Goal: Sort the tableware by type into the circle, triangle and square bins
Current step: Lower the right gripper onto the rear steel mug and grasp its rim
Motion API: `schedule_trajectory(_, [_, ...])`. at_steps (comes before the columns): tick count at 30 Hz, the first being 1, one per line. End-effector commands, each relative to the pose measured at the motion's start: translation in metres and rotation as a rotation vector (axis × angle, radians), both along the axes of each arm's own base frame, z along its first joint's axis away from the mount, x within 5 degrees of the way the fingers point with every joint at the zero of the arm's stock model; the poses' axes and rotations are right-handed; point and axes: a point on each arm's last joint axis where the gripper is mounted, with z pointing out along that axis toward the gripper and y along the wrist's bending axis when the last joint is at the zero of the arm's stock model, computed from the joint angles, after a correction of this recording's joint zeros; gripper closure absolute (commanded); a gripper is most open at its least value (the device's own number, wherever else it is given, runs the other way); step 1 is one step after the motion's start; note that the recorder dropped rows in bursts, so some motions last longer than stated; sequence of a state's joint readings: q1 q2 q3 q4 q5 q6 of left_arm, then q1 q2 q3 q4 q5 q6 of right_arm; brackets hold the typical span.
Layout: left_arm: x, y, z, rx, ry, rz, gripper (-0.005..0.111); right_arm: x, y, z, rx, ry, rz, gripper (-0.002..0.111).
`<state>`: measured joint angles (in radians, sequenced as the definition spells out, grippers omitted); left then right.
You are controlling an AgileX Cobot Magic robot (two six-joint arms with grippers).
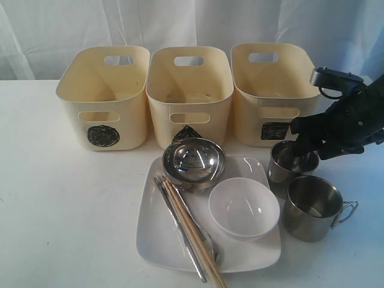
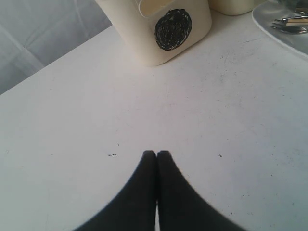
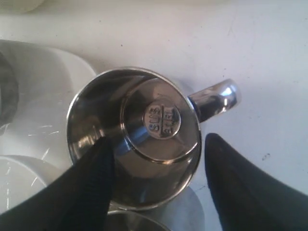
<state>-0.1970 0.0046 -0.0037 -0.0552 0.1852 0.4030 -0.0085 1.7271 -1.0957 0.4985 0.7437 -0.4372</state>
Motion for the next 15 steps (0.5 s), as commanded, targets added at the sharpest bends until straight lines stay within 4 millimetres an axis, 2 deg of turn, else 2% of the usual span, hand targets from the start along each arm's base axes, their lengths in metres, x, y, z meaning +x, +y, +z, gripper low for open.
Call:
schedule_trajectory(1, [0.0,0.0,-0.001,-0.006,-0.002,-0.003,0.107,0.003,0.0,0.003,-0.002,-0.019,-0.012,0.061])
schedule_trajectory(10, [0.0,0.0,-0.001,-0.006,-0.002,-0.003,0.107,0.003,-0.001,-0.007,-0.018,0.017,0.017,0.058])
schedule_trajectory(15, [0.0,0.0,-0.001,-0.006,-0.002,-0.003,0.107,0.006,-0.001,-0.021,-0.017,0.059,0.016,0.058])
